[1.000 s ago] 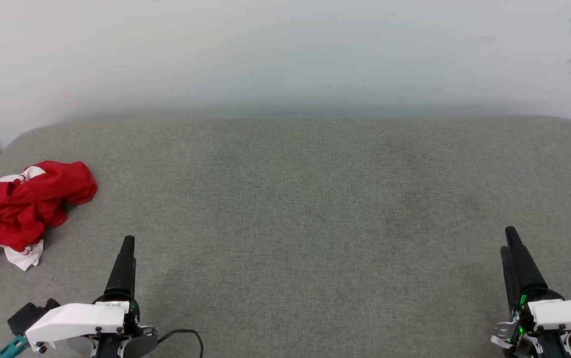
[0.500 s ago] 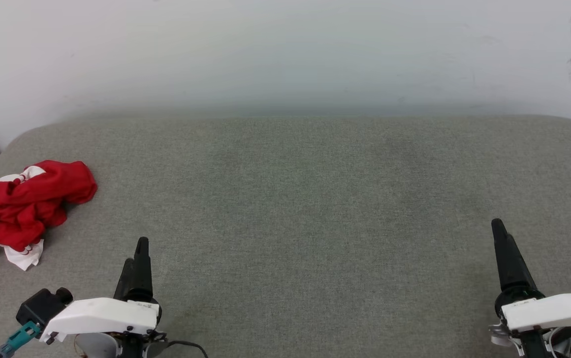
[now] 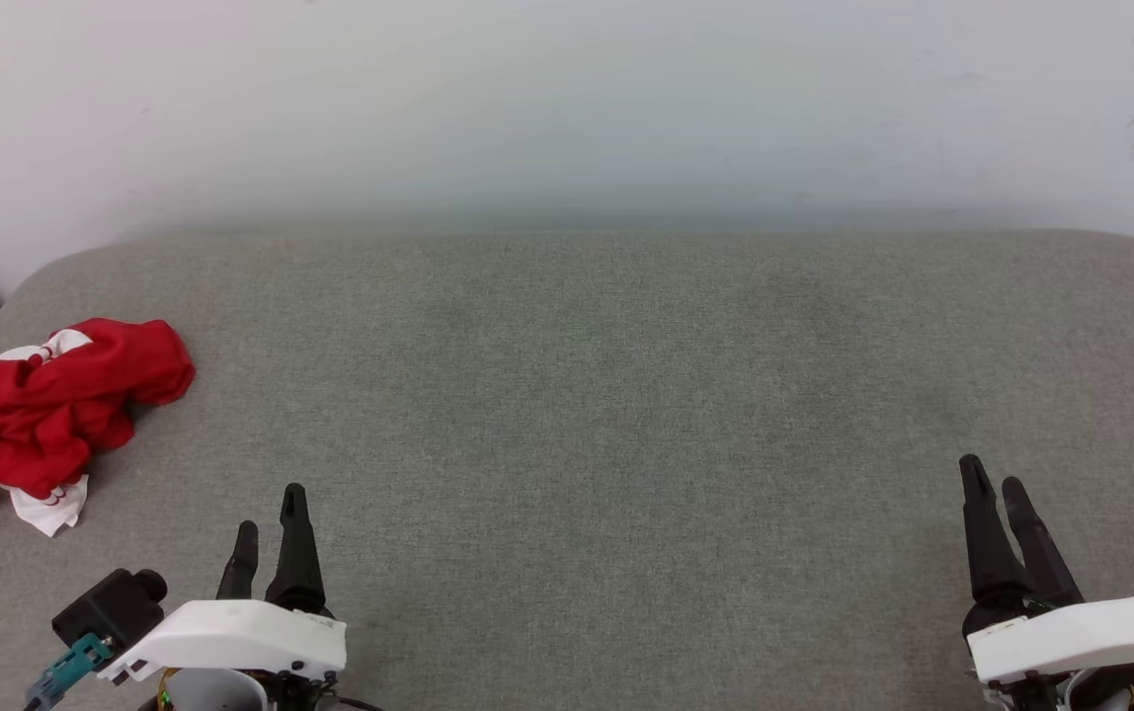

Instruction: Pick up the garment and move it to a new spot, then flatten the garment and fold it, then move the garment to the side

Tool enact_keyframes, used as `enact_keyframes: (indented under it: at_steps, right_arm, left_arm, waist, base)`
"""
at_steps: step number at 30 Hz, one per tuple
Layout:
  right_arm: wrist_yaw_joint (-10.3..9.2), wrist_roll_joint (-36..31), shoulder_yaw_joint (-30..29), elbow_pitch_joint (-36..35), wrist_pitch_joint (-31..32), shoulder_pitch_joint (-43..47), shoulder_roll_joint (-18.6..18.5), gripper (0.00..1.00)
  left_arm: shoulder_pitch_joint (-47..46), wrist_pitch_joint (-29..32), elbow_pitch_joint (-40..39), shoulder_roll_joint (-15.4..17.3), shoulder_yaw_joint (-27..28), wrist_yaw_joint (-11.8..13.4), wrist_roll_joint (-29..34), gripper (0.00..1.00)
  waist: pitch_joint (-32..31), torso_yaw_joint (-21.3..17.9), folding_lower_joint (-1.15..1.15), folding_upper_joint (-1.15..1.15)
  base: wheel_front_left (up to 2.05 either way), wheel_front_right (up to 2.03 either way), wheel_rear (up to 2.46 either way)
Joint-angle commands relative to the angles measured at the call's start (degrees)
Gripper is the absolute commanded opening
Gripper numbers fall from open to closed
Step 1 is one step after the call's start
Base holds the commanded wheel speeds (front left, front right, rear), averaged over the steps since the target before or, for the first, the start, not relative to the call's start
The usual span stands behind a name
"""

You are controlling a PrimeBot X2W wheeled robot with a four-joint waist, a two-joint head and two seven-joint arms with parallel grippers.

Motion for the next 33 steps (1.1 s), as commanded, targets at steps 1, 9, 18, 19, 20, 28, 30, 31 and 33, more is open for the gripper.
enact_keyframes:
  at_steps: [1,9,18,19,20,28,30,31,33]
  right_arm:
    - [0.01,-2.1,0.0,-1.0,-0.6,-0.3,-0.1,1.0]
    - [0.01,-7.8,0.3,-1.7,-2.1,0.4,-0.1,1.0]
    - [0.01,-14.0,1.0,-2.6,-3.6,1.3,-0.1,1.0]
    - [0.01,-14.7,1.0,-2.7,-3.7,1.4,-0.1,1.0]
    - [0.01,-15.5,1.0,-2.8,-3.9,1.5,-0.1,1.0]
    - [0.01,-19.6,1.2,-3.4,-4.9,2.1,-0.1,1.0]
    - [0.01,-20.2,1.3,-3.4,-5.3,2.3,-0.1,1.0]
    - [0.01,-20.6,1.3,-3.4,-5.4,2.4,-0.1,1.0]
    - [0.01,-22.1,1.7,-3.5,-5.7,2.6,-0.1,1.0]
  left_arm:
    - [-0.3,-0.6,-1.1,0.6,-0.5,0.5,2.0,1.0]
    - [0.5,-2.0,-2.0,1.1,-2.3,2.4,7.8,1.0]
    - [1.0,-3.5,-3.0,1.5,-3.9,3.9,13.4,1.0]
    - [1.1,-3.7,-3.0,1.5,-4.1,4.0,14.1,1.0]
    - [1.2,-3.9,-3.0,1.6,-4.2,4.1,14.8,1.0]
    - [1.8,-4.9,-3.2,1.7,-5.0,4.6,18.7,1.0]
    - [1.9,-5.2,-3.2,1.7,-5.2,4.6,19.8,1.0]
    - [2.0,-5.4,-3.3,1.7,-5.3,4.6,20.4,1.0]
    - [2.2,-5.7,-3.2,1.6,-5.5,4.6,21.4,1.0]
  waist:
    - [0.0,0.0,0.0,0.0]
    - [0.0,-0.1,0.0,0.0]
    - [0.1,-0.1,0.0,0.0]
    - [0.1,-0.1,0.0,0.0]
    - [0.1,-0.1,0.0,0.0]
    - [0.1,-0.2,0.0,0.0]
    - [0.1,-0.2,0.0,0.0]
    - [0.1,-0.2,0.0,0.0]
    - [0.1,-0.2,0.0,0.0]
  base:
    - [0.0,0.0,0.0]
    - [0.0,0.0,0.0]
    - [0.0,0.0,0.0]
    - [0.0,0.0,0.0]
    - [0.0,0.0,0.0]
    - [0.0,0.0,0.0]
    - [0.0,0.0,0.0]
    - [0.0,0.0,0.0]
    - [0.0,0.0,0.0]
